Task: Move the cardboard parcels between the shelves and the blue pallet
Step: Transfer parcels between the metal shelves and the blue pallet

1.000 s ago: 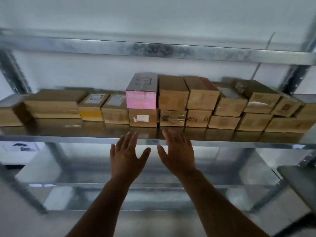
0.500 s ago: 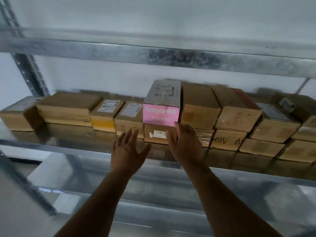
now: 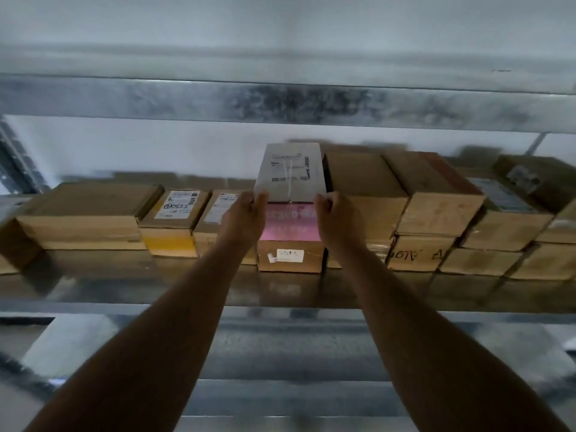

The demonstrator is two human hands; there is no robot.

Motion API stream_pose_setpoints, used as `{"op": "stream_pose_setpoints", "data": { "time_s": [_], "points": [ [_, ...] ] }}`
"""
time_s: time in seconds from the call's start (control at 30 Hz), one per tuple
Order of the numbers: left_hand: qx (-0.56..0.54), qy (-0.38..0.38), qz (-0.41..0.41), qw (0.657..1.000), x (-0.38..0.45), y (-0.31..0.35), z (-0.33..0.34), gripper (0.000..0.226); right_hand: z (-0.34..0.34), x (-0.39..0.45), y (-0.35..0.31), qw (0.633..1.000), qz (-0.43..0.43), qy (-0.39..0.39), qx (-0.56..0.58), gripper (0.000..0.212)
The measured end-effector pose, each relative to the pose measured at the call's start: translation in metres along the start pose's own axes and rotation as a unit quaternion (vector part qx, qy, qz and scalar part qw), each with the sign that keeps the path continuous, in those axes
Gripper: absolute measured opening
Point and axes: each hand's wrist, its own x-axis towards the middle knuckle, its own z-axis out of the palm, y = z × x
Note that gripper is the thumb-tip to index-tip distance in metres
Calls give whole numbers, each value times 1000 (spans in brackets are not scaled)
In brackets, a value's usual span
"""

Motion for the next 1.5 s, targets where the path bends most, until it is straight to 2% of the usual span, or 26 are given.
{"op": "stream_pose_setpoints", "data": {
  "time_s": [0.13,0.2,0.27,0.4,0.47,0.6,0.7,0.8,0.97,1.13,1.33,1.5],
  "points": [
    [-12,22,-46,999,1,-11,-9,35,-1,-6,-3,991,81,-13,109,19],
    [-66,-16,-89,994,-2,-15,-12,34,-3,-10,-2,978,131,-54,153,17],
    [-137,-81,-116,980,-6,-16,-16,37,-6,-17,-4,959,161,-92,214,25],
    [-178,-184,-74,964,-22,-23,-25,52,-12,-40,-7,962,111,-146,202,52],
    [-166,-194,-53,965,-35,-28,-29,60,-12,-55,-6,964,84,-151,200,63],
    [-179,-200,-41,962,-70,-40,-41,69,-12,-95,-6,967,51,-148,202,67],
    [-198,-220,4,955,-100,-46,-51,69,-11,-132,-7,961,47,-127,243,67],
    [-240,-231,8,943,-131,-50,-55,71,-15,-170,-10,954,35,-93,284,61],
    [-197,-235,52,950,-174,-55,-51,74,-26,-230,-5,974,75,-22,214,54],
    [-195,-280,74,937,-210,-44,-35,76,-55,-278,4,974,78,23,213,55],
    [-214,-326,62,919,-245,-17,-7,74,-96,-321,14,966,61,86,235,52],
    [-206,-357,67,909,-274,17,16,71,-134,-351,33,966,76,121,215,58]
  ]
}}
